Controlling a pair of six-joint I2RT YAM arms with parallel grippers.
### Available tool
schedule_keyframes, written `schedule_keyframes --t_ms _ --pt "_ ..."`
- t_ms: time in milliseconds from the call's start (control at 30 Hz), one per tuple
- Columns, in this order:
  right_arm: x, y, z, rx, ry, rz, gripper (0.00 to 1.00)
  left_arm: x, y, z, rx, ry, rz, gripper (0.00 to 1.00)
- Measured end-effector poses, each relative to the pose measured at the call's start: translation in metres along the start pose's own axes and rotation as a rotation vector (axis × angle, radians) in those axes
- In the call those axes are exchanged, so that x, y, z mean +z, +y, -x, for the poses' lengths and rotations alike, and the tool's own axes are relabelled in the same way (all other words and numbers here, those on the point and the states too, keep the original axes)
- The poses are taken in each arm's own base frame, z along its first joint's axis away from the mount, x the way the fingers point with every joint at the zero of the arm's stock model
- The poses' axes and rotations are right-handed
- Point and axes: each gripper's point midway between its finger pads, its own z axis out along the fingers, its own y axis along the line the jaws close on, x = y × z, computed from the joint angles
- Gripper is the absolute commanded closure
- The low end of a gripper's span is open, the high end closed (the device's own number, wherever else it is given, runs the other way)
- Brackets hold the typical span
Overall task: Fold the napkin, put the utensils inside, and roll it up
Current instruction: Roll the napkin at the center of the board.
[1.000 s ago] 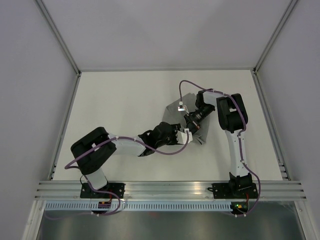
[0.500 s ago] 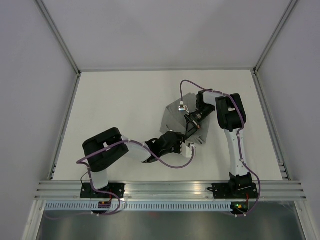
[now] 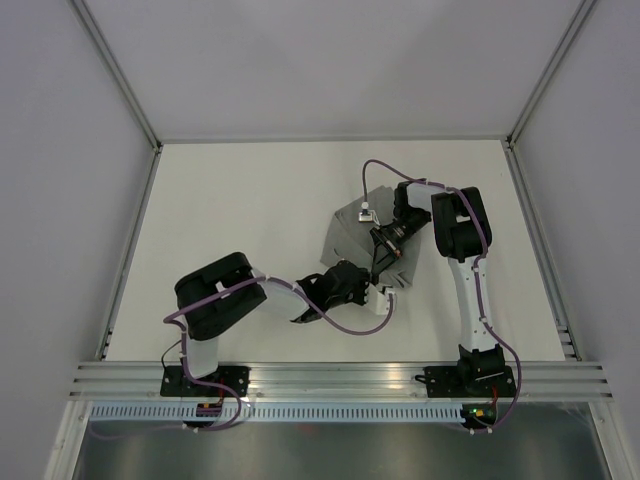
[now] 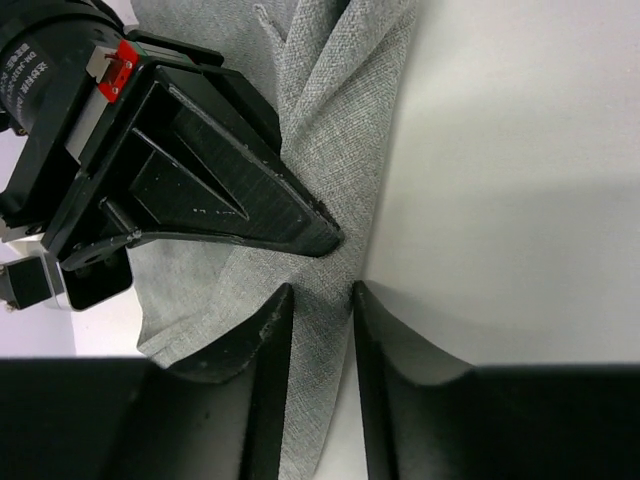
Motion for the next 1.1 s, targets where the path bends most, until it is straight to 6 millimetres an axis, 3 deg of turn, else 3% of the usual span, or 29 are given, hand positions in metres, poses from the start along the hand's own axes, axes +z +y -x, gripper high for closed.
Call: schedule_keyframes --t_ms 233,300,433,500,533,667,933,1000,1100 --pt "-0.003 -0.001 0.000 0.000 -0.006 -0.004 0.99 0.005 0.005 0.000 -0.007 0.008 -0.066 0.81" --pt "-0.004 -0.002 0.000 0.001 -0.010 -0.005 0.99 0.007 0.005 0.002 -0.010 0.007 -0.094 0.92" --pt "-0.006 -0.003 0.000 0.000 -0.009 -0.010 0.99 0.009 0.005 0.002 -0.016 0.014 -0.132 0.98" --pt "-0.007 -0.003 0.000 0.002 -0.010 -0.011 0.99 0.010 0.005 0.003 -0.018 0.016 -0.150 0.88" --pt "-0.007 -0.003 0.000 0.002 -0.011 -0.011 0.99 0.010 0.005 0.003 -0.019 0.018 -0.159 0.68" --pt "-0.007 -0.003 0.000 0.003 -0.009 -0.012 0.99 0.012 0.003 0.004 -0.024 0.018 -0.184 0.61" --pt "-0.007 -0.003 -0.001 0.003 -0.008 -0.013 0.99 0.016 0.002 0.008 -0.035 0.002 -0.210 0.57" --pt "-0.007 -0.003 -0.001 0.003 -0.008 -0.013 0.99 0.016 0.001 0.007 -0.045 0.003 -0.221 0.61" --pt "-0.007 -0.004 0.000 0.003 -0.008 -0.013 0.99 0.019 0.002 0.005 -0.061 0.010 -0.241 0.77"
